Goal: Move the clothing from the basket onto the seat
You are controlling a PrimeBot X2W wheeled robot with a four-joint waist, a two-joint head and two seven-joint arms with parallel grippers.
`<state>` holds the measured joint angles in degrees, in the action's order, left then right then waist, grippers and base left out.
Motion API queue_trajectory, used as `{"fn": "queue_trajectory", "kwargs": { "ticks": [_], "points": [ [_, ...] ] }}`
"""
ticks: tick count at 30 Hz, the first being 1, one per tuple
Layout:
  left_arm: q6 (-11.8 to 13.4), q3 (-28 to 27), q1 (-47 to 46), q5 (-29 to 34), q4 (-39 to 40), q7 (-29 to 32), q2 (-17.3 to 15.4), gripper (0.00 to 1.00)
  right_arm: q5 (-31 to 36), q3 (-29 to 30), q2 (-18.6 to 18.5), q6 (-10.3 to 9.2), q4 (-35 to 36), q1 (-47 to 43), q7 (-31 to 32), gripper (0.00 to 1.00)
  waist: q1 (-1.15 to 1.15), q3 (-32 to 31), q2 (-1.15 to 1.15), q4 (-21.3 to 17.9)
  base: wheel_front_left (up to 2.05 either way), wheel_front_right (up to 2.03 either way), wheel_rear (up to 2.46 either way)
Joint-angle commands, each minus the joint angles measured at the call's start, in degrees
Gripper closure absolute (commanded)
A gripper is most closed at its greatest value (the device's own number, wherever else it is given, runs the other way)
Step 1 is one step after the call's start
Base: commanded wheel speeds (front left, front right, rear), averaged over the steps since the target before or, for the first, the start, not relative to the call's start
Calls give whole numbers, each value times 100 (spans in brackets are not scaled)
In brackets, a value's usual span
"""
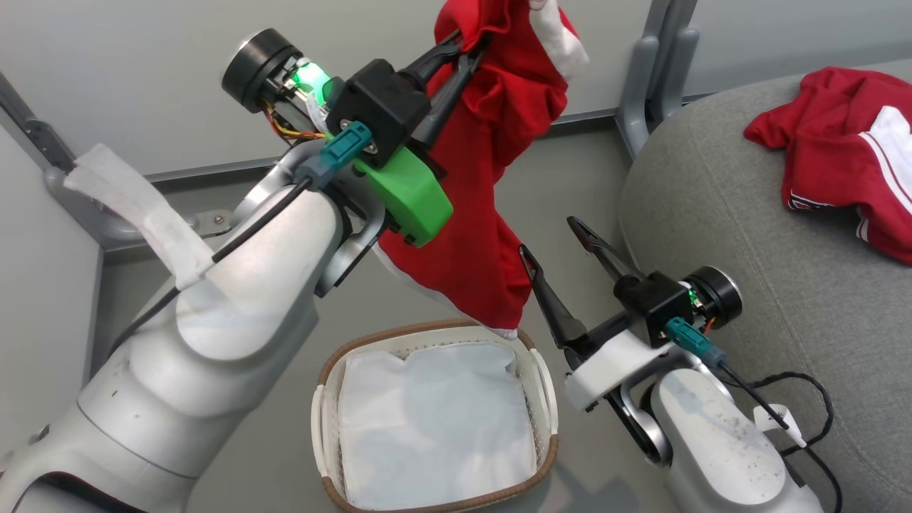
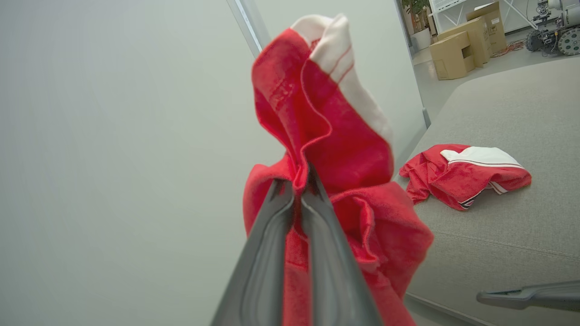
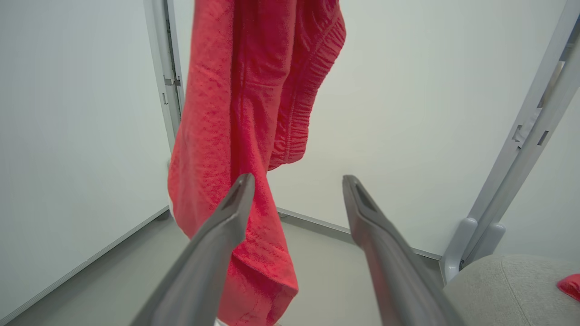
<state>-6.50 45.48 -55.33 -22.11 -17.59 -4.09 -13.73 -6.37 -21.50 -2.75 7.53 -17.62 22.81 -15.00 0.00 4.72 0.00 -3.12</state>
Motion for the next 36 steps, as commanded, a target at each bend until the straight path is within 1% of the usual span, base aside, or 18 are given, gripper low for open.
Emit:
{"fn": "queue_trajectory", "kwargs": {
  "ticks": [1,6,16,17,18,19,20,24,32,33,35,36],
  "points": [
    [10,13,-127,-64,34,19,32,100,-36,-82,-26,-8,-69,92,-28,0,0,-42,0,35,0,0,0],
    [25,111,-119,-121,149,97,212,100,-133,-444,-26,-8,-358,382,-28,0,0,-143,0,105,0,0,0],
    [10,303,-47,-265,441,221,490,100,-412,-765,-24,-8,-1162,811,-28,0,0,-288,0,309,0,0,0],
    [9,322,-32,-283,474,220,498,100,-440,-796,-23,-8,-1249,865,-28,32,0,-298,0,339,0,0,0],
    [8,330,-24,-295,497,224,496,100,-458,-821,-23,-8,-1298,882,-28,67,0,-302,0,355,0,0,0],
    [10,333,-5,-306,535,228,476,100,-494,-857,-24,-8,-1384,927,-28,97,0,-309,0,382,0,0,0],
    [25,327,19,-310,549,228,456,100,-516,-871,-25,-8,-1417,958,-28,100,0,-312,0,395,0,0,0],
    [129,239,169,-385,540,217,327,100,-581,-890,-24,-8,-1473,988,-28,100,0,-304,0,423,0,0,0],
    [463,-144,811,-711,240,-68,-39,100,-427,-586,-24,-8,-1275,835,-28,100,0,-270,0,324,0,0,0],
    [495,-184,908,-767,198,-115,-62,89,-405,-536,-25,-8,-1238,813,-28,100,0,-268,0,309,0,0,0],
    [588,-277,1139,-857,109,-254,-111,34,-349,-385,-25,-8,-1157,772,-28,100,0,-260,0,276,0,0,0],
    [649,-341,1269,-915,69,-344,-121,0,-316,-304,-24,-8,-1108,758,-28,100,0,-255,0,261,0,0,0]
  ]
}}
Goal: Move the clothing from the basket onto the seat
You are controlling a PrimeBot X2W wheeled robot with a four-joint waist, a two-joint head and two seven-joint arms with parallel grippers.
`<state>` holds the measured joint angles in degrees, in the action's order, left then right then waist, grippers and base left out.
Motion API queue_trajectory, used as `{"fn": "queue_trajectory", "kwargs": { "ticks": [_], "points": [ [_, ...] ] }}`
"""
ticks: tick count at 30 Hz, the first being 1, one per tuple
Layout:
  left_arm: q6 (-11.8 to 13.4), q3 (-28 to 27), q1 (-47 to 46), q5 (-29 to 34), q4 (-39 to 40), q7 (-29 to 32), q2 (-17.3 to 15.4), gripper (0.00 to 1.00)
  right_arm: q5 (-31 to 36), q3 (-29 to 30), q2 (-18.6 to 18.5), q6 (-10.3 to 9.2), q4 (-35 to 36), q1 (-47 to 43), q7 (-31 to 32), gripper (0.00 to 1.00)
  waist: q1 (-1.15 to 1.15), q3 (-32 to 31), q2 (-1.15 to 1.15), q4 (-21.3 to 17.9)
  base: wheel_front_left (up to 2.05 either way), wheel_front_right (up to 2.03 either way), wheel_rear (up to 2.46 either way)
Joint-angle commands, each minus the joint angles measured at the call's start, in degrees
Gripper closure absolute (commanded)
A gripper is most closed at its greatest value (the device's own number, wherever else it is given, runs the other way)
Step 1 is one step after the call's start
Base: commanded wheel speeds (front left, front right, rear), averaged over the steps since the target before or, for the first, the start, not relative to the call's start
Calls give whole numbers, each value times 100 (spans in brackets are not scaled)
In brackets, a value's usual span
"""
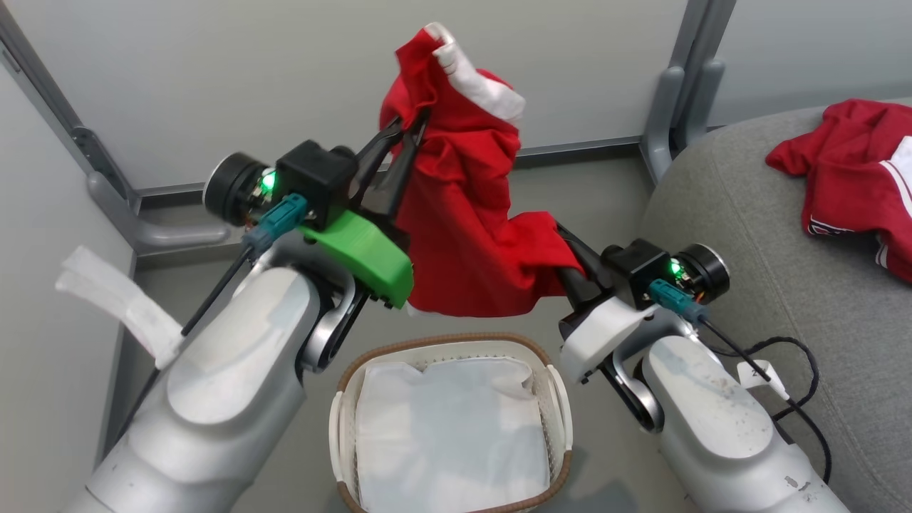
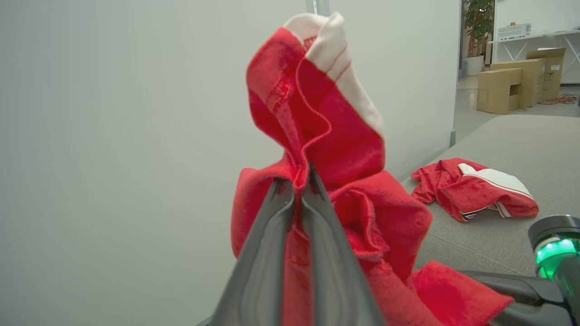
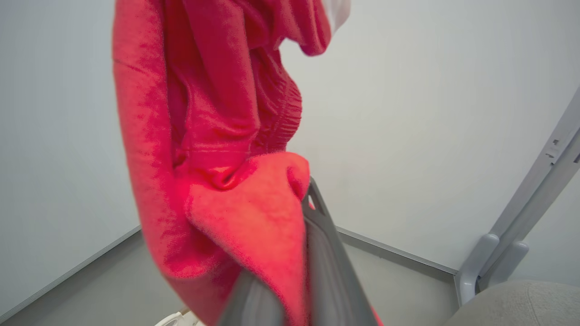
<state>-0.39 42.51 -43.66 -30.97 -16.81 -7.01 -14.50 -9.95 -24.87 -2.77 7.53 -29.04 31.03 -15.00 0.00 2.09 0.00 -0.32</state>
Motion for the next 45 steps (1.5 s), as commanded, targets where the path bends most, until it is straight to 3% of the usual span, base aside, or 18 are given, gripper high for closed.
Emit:
{"fn": "queue_trajectory", "kwargs": {
  "ticks": [1,16,31,39,45],
  "points": [
    [62,-82,220,-92,-52,-110,-36,0,61,109,-22,-8,82,-89,-28,100,0,11,0,-30,0,0,0],
    [104,-27,1714,-472,-428,-679,37,0,507,842,-20,-8,466,-497,-28,100,0,67,0,-192,0,0,0],
    [85,96,2255,-274,-323,-815,259,0,722,1297,-21,-8,635,-702,-28,100,0,169,0,-497,0,0,0],
    [87,46,2319,-192,-269,-819,306,0,959,1472,-53,-8,848,-570,-28,100,0,296,0,-1071,0,0,0],
    [68,93,2235,-63,-236,-820,341,0,1069,1589,-310,-8,1037,-533,-28,100,0,469,0,-1705,0,0,0]
  ]
}}
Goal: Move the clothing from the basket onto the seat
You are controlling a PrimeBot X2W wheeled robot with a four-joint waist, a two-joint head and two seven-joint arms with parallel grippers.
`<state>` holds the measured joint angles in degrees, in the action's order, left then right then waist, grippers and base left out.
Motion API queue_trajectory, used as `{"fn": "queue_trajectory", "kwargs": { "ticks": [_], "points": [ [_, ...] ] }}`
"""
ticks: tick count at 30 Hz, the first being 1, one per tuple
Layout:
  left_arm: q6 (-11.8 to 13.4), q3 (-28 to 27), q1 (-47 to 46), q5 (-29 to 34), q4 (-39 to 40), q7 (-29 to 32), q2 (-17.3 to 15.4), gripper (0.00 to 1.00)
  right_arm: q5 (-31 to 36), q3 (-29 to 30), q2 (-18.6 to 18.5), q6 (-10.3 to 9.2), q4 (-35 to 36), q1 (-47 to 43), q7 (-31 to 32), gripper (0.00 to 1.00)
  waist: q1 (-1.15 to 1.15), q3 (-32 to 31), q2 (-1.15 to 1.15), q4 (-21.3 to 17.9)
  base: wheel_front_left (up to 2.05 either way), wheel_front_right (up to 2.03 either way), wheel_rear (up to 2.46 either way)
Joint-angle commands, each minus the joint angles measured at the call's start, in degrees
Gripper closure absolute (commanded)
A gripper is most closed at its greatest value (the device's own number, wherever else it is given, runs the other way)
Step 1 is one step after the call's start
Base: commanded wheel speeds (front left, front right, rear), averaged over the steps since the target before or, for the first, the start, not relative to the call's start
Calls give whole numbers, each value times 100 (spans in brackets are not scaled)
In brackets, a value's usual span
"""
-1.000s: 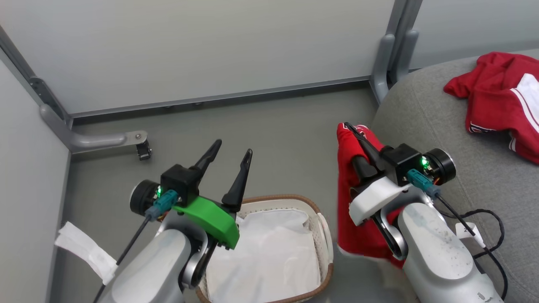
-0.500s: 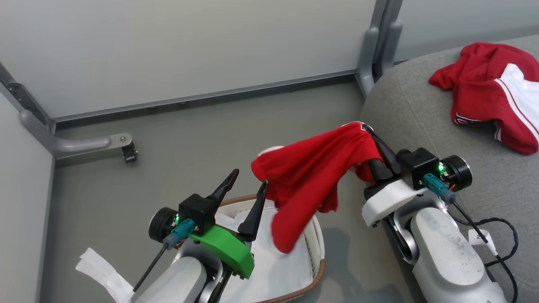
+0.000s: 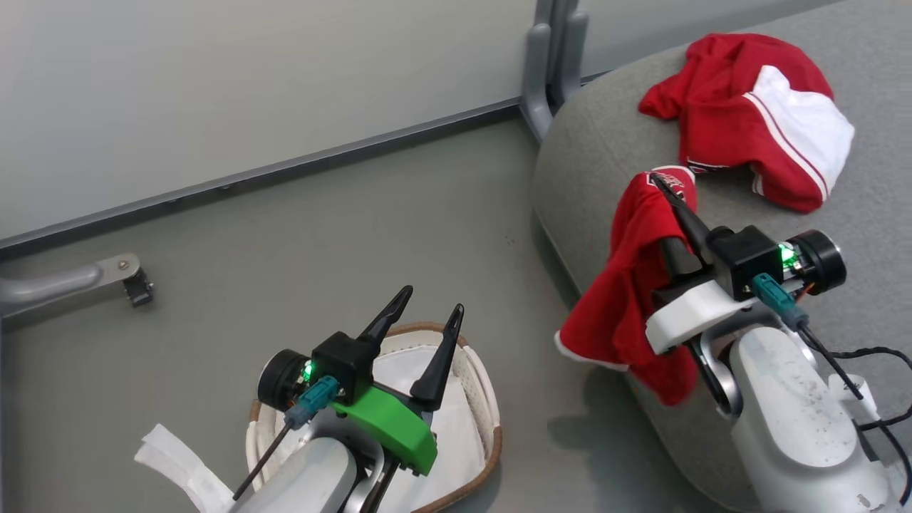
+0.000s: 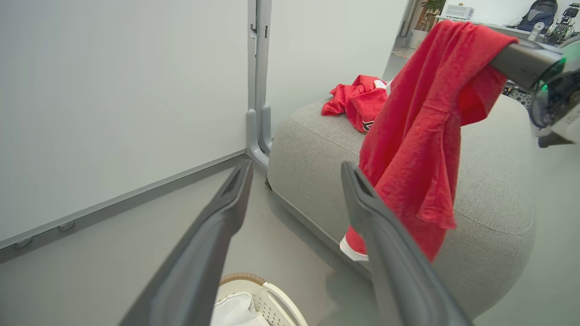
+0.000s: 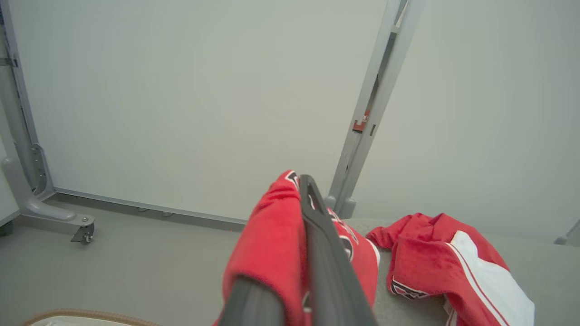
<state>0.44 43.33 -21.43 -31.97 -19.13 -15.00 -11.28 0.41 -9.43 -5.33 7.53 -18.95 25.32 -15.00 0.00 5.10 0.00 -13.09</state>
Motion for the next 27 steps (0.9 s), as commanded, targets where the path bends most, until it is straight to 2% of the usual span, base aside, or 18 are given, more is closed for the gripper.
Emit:
{"fn": "queue_trajectory", "kwargs": {
  "ticks": [1,8,13,20,27],
  "points": [
    [-26,22,-14,54,-2,-21,26,0,33,78,-109,-8,53,54,-28,100,0,202,0,-520,0,0,0],
    [-80,86,-213,191,-95,-22,22,0,-47,322,-279,-8,122,86,-28,100,0,471,0,-1151,0,0,0],
    [-147,173,-334,239,-166,-4,35,0,-86,383,-203,-8,95,126,-28,100,0,636,0,-1341,0,0,0],
    [-208,240,-462,236,-183,46,68,0,-54,467,-244,-8,-26,358,-28,100,0,855,0,-1177,0,0,0],
    [-150,243,-561,269,-24,50,61,0,94,583,-804,-8,-328,1309,-28,100,0,1106,0,-789,0,0,0]
  ]
}}
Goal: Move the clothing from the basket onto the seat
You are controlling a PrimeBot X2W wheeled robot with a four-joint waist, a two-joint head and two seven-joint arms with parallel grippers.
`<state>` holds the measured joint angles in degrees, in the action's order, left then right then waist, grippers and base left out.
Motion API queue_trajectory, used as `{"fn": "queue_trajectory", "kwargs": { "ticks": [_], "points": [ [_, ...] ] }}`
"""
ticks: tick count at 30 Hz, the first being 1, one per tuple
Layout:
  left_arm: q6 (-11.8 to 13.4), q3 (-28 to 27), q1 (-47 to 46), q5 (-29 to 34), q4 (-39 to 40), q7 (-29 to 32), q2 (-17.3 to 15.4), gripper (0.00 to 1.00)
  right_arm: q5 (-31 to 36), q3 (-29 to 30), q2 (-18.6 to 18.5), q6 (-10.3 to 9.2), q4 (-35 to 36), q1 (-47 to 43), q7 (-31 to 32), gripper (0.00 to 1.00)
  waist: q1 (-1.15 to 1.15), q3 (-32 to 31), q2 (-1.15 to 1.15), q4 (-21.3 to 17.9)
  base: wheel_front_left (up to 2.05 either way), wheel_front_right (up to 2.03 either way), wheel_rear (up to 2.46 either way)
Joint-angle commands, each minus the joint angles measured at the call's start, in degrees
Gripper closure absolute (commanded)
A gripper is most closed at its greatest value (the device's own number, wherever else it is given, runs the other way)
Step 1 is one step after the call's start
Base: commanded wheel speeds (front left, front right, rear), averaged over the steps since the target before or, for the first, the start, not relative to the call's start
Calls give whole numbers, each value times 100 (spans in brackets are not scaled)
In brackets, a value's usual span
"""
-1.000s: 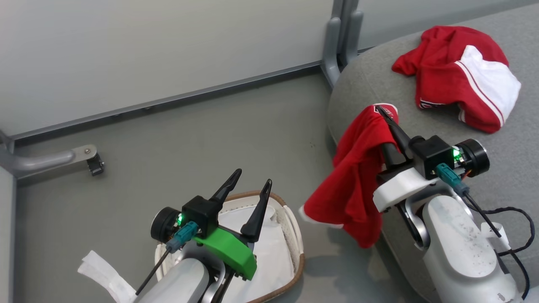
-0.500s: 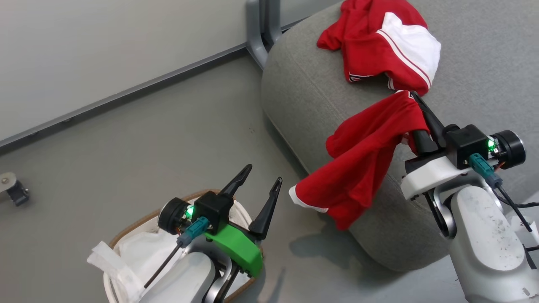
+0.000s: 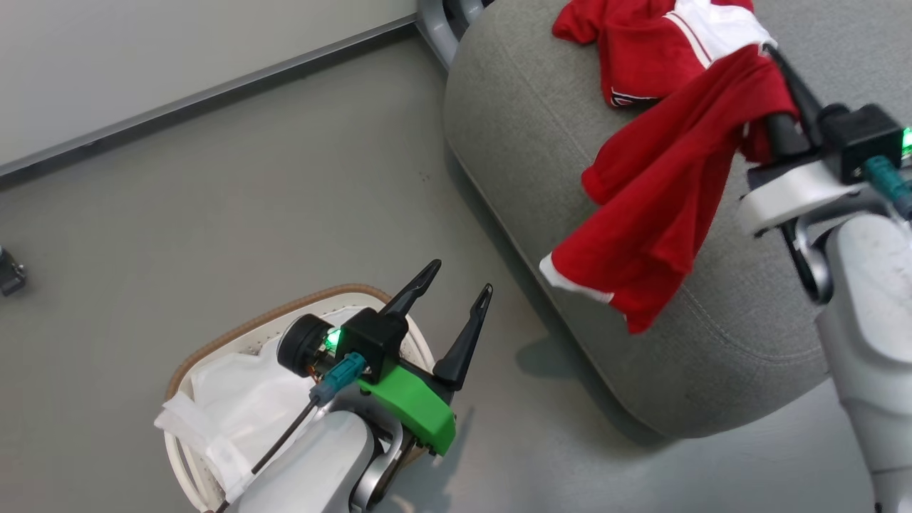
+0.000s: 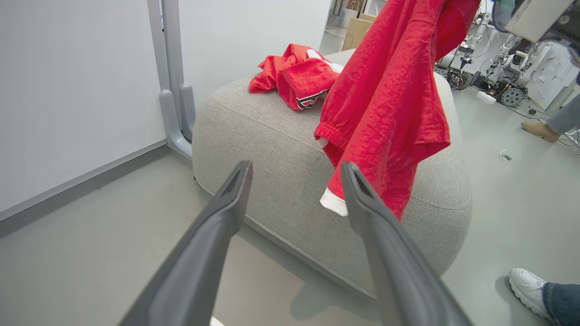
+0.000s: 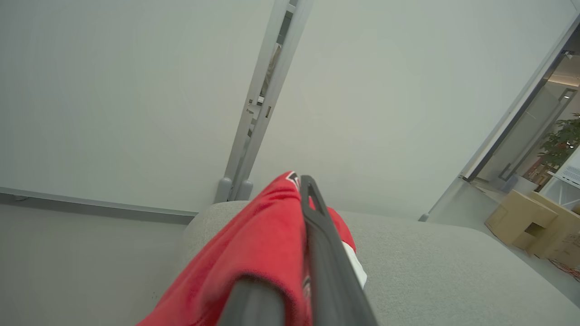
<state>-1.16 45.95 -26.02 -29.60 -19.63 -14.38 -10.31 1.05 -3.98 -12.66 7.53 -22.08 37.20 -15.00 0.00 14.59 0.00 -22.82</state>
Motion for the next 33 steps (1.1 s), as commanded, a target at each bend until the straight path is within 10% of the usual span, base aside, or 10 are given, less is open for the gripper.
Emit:
{"fn": "queue_trajectory", "kwargs": {
  "ticks": [1,18,33],
  "points": [
    [5,-11,-116,47,54,-6,-41,0,39,82,-164,-8,-68,304,-28,100,0,194,0,236,0,0,0],
    [221,90,-473,378,788,229,-299,0,476,1400,-2101,-8,-450,2433,665,100,0,1260,0,1196,0,0,0],
    [338,134,-612,501,1076,483,-574,0,1178,2306,-964,-8,-2385,1501,33,100,0,1780,0,1236,0,0,0]
  ]
}}
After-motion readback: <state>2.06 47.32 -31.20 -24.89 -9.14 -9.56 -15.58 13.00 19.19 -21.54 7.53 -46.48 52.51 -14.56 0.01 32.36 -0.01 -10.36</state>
